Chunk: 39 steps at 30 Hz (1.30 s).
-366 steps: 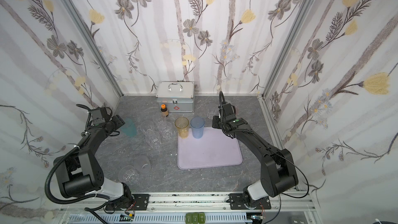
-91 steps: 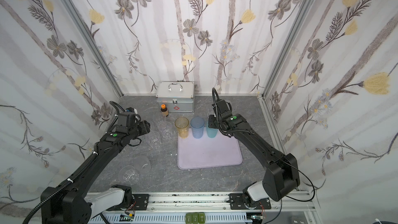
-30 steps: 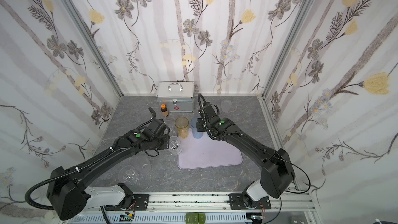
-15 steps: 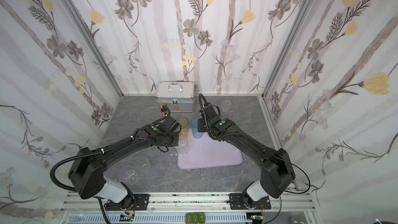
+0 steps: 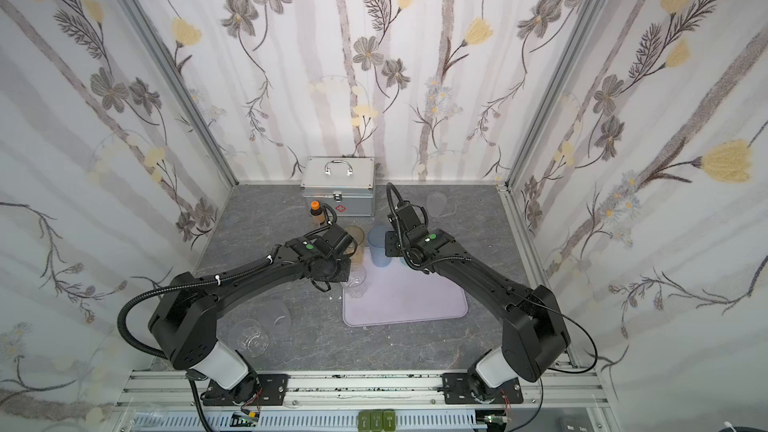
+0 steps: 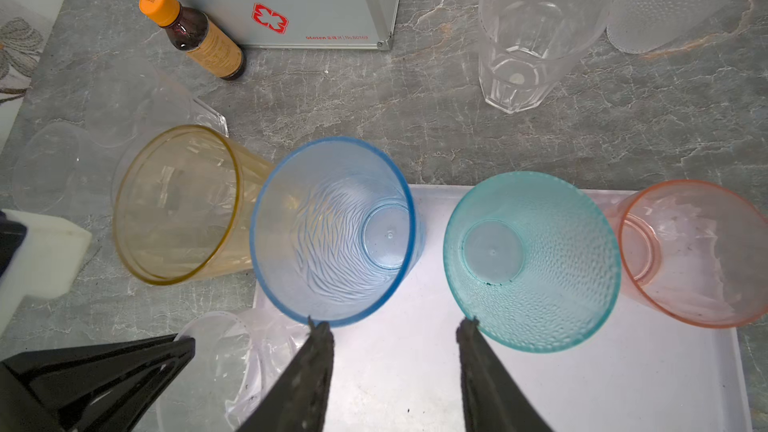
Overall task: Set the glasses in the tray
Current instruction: 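Set the clear glass on the tray in front of the yellow glass and release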
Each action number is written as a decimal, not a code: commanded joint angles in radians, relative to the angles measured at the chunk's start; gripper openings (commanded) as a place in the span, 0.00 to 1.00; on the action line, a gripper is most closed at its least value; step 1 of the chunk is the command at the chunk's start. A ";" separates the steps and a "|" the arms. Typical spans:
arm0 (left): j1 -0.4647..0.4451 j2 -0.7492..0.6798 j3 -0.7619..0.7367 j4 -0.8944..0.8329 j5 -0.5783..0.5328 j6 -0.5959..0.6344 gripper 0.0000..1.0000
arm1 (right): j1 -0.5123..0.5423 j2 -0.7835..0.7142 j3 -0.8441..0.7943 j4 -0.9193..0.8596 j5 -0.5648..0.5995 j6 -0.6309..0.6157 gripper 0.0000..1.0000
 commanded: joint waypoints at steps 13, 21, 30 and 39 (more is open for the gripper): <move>0.010 -0.107 0.064 0.011 -0.002 0.016 0.36 | 0.003 -0.044 -0.030 0.026 -0.030 0.012 0.49; 0.232 -0.224 -0.039 0.074 0.015 0.059 0.43 | 0.041 -0.057 -0.028 0.027 -0.039 0.043 0.49; 0.400 -0.211 -0.129 0.326 0.091 0.010 0.48 | 0.114 -0.024 0.011 0.025 -0.033 0.071 0.49; 0.402 -0.082 -0.108 0.375 0.099 0.023 0.48 | 0.127 -0.028 0.015 0.015 -0.011 0.080 0.49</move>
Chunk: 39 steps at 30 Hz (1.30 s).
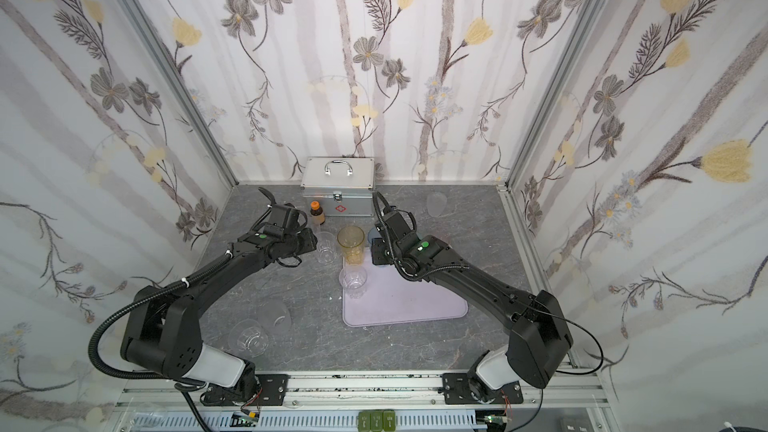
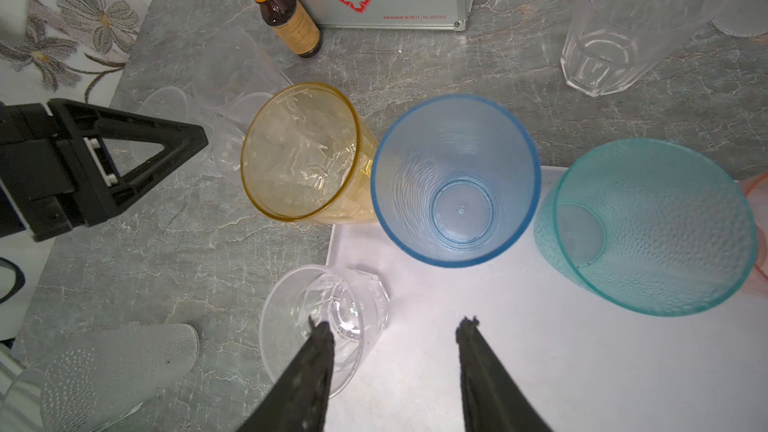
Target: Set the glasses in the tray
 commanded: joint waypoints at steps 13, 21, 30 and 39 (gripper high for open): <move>-0.005 0.111 -0.014 0.091 -0.025 0.011 0.27 | 0.012 0.028 0.029 0.020 0.012 0.020 0.49; -0.006 0.030 -0.054 0.083 -0.027 0.018 0.00 | 0.013 0.026 0.044 -0.004 0.040 0.016 0.49; -0.013 -0.192 0.006 -0.068 -0.095 0.004 0.00 | 0.013 -0.014 0.113 -0.033 0.070 0.009 0.49; -0.269 -0.197 0.249 -0.136 -0.433 -0.029 0.00 | 0.017 -0.130 0.112 0.032 0.111 0.075 0.48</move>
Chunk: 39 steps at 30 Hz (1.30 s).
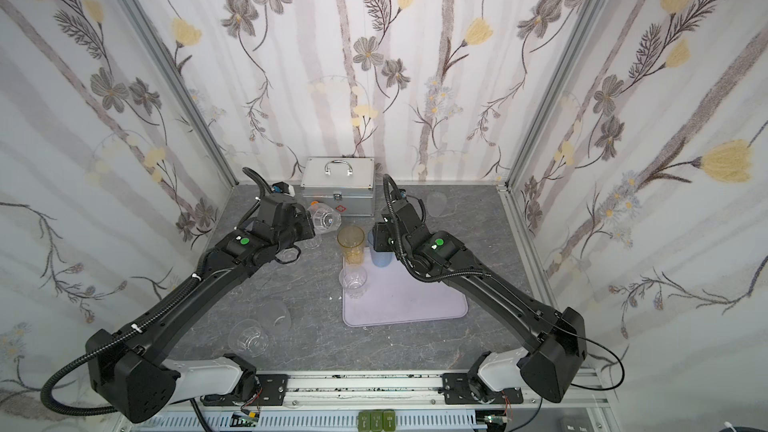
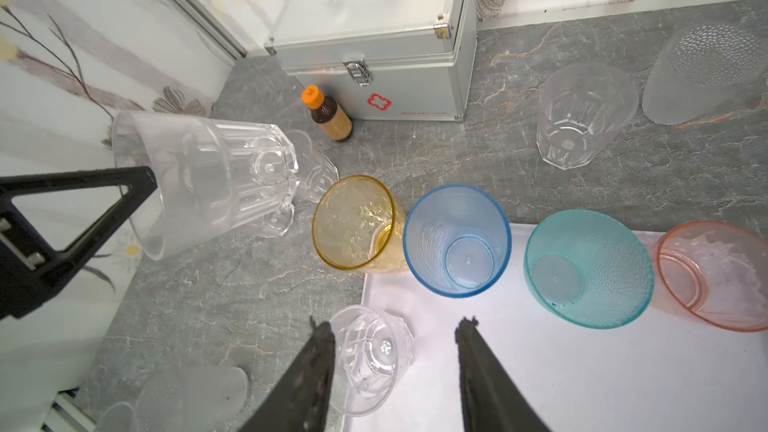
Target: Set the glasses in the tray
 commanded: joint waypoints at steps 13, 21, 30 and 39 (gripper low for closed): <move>-0.218 0.186 0.266 0.000 -0.193 -0.016 0.00 | 0.061 -0.155 -0.042 0.118 0.104 0.012 0.52; -0.230 0.208 0.270 0.000 -0.171 -0.035 0.00 | 0.104 -0.149 -0.009 0.120 0.153 -0.016 0.53; -0.259 0.226 0.278 0.003 -0.152 -0.068 0.00 | 0.129 -0.093 0.037 0.114 0.242 -0.042 0.53; -0.297 0.236 0.278 0.013 -0.120 -0.113 0.00 | 0.072 0.006 0.085 0.100 0.309 -0.061 0.48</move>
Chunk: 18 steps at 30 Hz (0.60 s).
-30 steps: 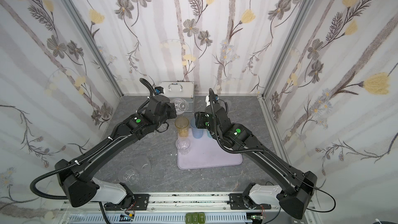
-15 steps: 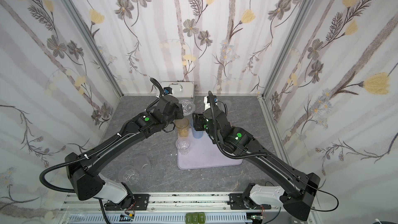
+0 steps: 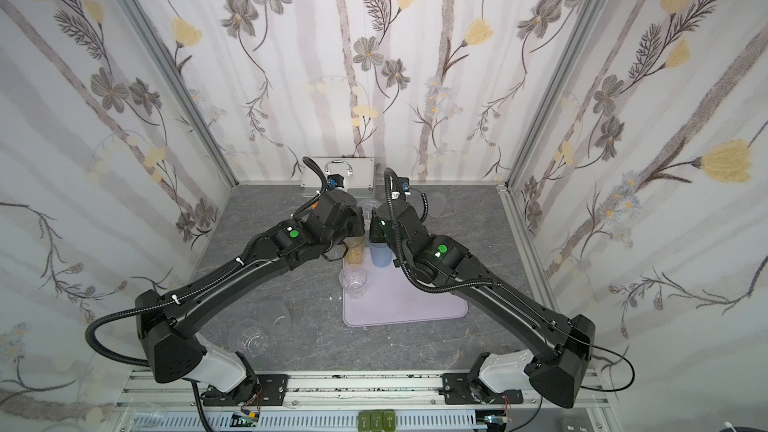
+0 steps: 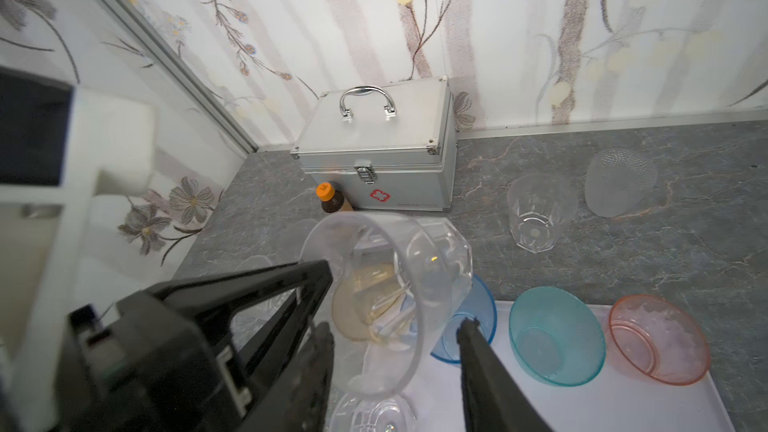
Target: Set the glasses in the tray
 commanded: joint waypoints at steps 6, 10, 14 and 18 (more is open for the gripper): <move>-0.007 0.006 0.018 0.046 0.032 -0.042 0.00 | -0.041 0.052 0.011 0.041 -0.004 -0.023 0.37; -0.022 0.022 0.037 0.046 0.050 -0.041 0.00 | -0.041 0.068 0.013 0.040 -0.003 -0.037 0.27; -0.037 0.034 0.050 0.046 0.058 -0.042 0.00 | -0.075 0.076 0.017 0.026 0.001 -0.044 0.15; -0.044 0.032 0.062 0.046 0.072 -0.038 0.00 | -0.084 0.078 0.017 0.007 0.008 -0.051 0.06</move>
